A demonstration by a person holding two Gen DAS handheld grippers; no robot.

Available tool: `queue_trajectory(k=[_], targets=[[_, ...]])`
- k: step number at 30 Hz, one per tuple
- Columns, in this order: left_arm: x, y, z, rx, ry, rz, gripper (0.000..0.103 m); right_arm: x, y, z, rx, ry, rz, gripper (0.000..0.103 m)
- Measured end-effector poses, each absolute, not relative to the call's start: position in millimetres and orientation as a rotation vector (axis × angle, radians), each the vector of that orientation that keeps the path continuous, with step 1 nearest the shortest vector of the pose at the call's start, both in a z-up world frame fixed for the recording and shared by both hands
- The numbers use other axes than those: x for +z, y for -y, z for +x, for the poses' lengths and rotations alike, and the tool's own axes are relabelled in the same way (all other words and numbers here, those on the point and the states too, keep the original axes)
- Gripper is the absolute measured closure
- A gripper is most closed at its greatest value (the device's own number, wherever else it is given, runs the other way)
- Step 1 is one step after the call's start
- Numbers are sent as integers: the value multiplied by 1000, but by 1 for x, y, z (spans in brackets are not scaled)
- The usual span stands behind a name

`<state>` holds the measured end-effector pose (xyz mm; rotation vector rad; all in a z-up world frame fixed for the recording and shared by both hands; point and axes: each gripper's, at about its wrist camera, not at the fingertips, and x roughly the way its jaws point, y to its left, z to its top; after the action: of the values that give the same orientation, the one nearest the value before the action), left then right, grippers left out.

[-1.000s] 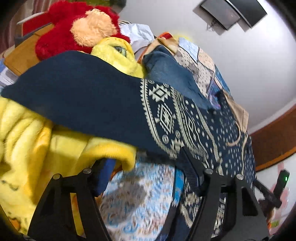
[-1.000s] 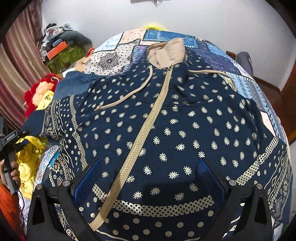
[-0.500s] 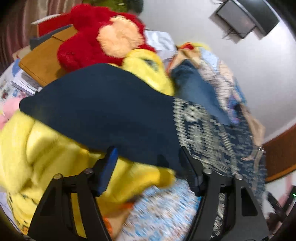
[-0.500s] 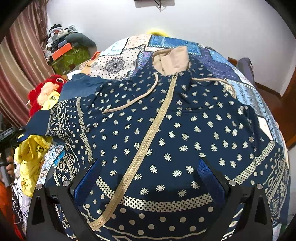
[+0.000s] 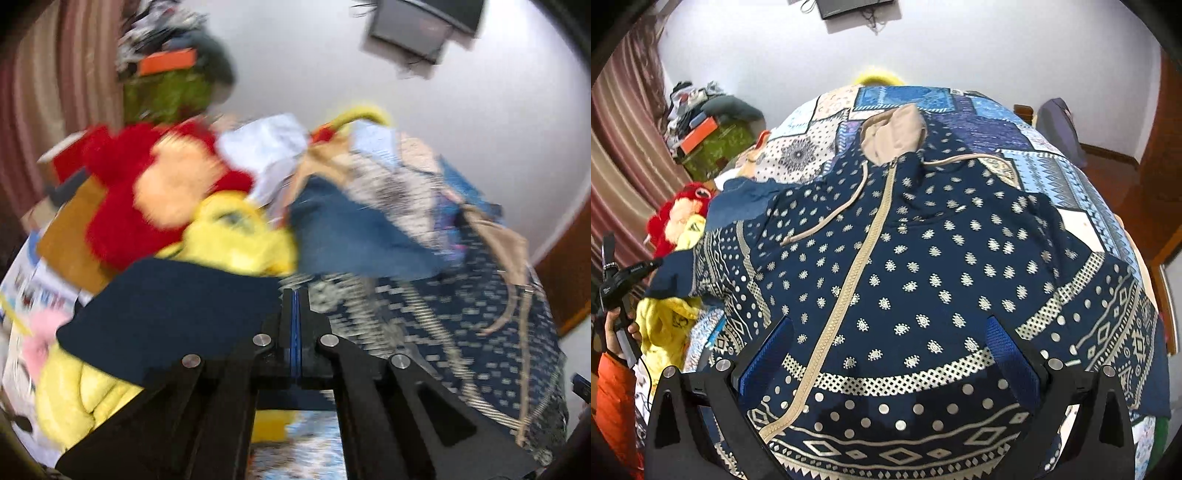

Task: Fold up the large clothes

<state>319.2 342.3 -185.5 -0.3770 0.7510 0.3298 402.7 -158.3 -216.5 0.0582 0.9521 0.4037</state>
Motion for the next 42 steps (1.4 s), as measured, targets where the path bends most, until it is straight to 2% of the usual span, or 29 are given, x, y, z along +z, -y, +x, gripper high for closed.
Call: queue_trajectory(k=[2, 3, 4, 5, 6, 7, 18, 20, 23, 24, 25, 28, 32, 38, 42], targets=[[-174, -331, 321, 320, -766, -360, 99, -213, 162, 400, 408, -948, 78, 0], [-173, -328, 319, 308, -774, -371, 88, -212, 165, 398, 411, -947, 89, 0], [-173, -326, 315, 301, -780, -383, 67, -211, 167, 396, 414, -946, 95, 0], [-175, -328, 308, 299, -790, -408, 53, -211, 168, 394, 418, -946, 101, 0], [-177, -328, 303, 307, -793, -422, 34, -210, 169, 393, 422, -945, 106, 0], [-180, -330, 295, 316, -788, -445, 31, -210, 170, 391, 425, -945, 107, 0], [-268, -407, 241, 375, -857, -834, 31, -220, 165, 393, 417, -972, 90, 0], [-278, -414, 243, 384, -854, -861, 36, -224, 162, 395, 416, -982, 87, 0], [-284, -418, 256, 403, -850, -830, 62, -229, 156, 399, 417, -998, 84, 0], [-284, -419, 259, 413, -851, -807, 79, -230, 154, 400, 417, -1003, 80, 0], [-281, -417, 266, 435, -855, -757, 91, -232, 152, 400, 417, -1005, 75, 0], [-261, -402, 281, 495, -839, -598, 100, -234, 148, 401, 412, -1016, 61, 0], [-208, -364, 299, 499, -747, -387, 101, -232, 147, 400, 410, -1013, 50, 0], [-116, -274, 334, 275, -564, -231, 101, -219, 157, 396, 404, -983, 64, 0], [-89, -200, 368, 67, -557, -175, 101, -209, 169, 390, 401, -960, 74, 0]])
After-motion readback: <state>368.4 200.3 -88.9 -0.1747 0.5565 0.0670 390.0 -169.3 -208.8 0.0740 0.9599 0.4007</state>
